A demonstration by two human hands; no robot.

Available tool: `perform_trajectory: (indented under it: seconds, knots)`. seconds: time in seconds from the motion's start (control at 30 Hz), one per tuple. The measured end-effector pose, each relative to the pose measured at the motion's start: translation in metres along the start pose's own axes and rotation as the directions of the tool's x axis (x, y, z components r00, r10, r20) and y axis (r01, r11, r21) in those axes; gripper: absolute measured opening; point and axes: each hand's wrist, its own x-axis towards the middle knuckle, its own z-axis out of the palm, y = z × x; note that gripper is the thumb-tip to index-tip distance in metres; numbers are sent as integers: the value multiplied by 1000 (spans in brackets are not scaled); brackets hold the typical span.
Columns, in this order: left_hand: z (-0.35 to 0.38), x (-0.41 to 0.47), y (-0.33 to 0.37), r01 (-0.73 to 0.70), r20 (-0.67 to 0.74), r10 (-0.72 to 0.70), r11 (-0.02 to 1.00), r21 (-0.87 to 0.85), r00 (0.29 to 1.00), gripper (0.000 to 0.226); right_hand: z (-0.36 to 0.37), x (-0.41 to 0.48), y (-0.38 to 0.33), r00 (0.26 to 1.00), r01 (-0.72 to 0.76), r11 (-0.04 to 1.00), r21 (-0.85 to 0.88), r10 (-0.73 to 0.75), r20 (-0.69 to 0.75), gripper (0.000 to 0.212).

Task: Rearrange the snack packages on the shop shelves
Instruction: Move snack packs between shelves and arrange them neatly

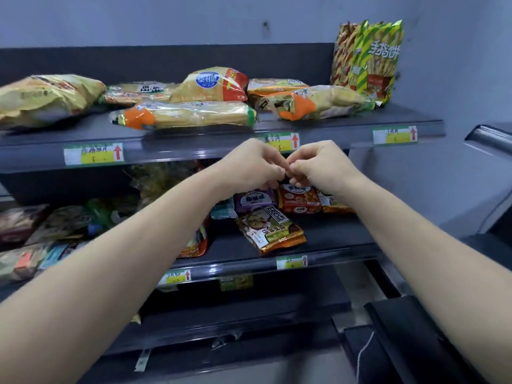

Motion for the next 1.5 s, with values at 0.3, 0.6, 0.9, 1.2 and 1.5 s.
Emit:
perform_trajectory:
  seconds: [0.3, 0.6, 0.9, 1.2, 1.5]
  knots:
    - [32, 21, -86, 245, 21, -244, 967, -71, 970, 7, 34, 1, 58, 930, -369, 920, 133, 365, 50, 18]
    - [66, 65, -168, 453, 50, -453, 891, -5, 890, 11, 70, 38, 136, 772, -631, 739, 237, 629, 93, 23]
    - [90, 120, -221, 474, 50, -492, 858, 197, 869, 41, 97, 69, 192, 642, -760, 609, 226, 758, 113, 13]
    - [105, 154, -258, 499, 72, -512, 854, 149, 856, 43, 101, 95, 209, 576, -805, 521, 284, 801, 164, 16]
    - [108, 158, -247, 501, 21, -501, 865, 0, 865, 14, 115, 103, 206, 480, -862, 397, 315, 837, 261, 15]
